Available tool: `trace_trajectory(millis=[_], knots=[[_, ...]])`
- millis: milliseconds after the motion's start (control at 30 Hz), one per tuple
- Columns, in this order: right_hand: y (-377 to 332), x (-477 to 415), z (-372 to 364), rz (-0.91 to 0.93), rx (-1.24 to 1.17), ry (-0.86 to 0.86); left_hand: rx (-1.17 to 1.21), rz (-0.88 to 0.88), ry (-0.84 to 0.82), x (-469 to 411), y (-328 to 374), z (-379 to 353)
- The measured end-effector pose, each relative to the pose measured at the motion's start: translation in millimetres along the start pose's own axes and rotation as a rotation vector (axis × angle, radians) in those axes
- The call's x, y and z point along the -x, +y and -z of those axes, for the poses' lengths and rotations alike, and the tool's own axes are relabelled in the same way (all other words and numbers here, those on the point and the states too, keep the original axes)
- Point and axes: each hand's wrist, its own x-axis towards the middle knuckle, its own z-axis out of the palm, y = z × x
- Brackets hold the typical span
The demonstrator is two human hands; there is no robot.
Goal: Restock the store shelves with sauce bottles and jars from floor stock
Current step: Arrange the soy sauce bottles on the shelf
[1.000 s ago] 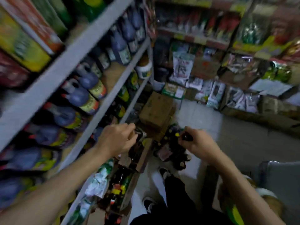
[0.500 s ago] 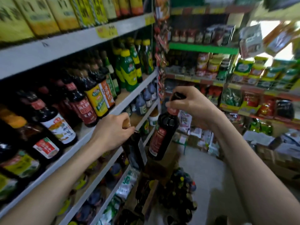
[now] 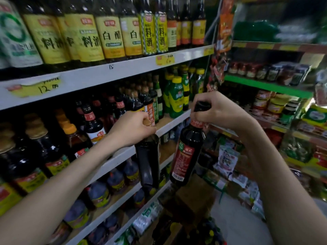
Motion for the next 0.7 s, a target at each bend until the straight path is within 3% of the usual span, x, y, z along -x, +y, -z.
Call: trace_trajectory(millis=[267,700], knots=[[68,-46,-1,-0.010,0.115,-0.098,-0.233,-0.208,-0.251,-32,-15,7],[175,-100,-5,0.058,0.079,-0.243,-0.392,-0.220,-0.184,-96,-9,-29]])
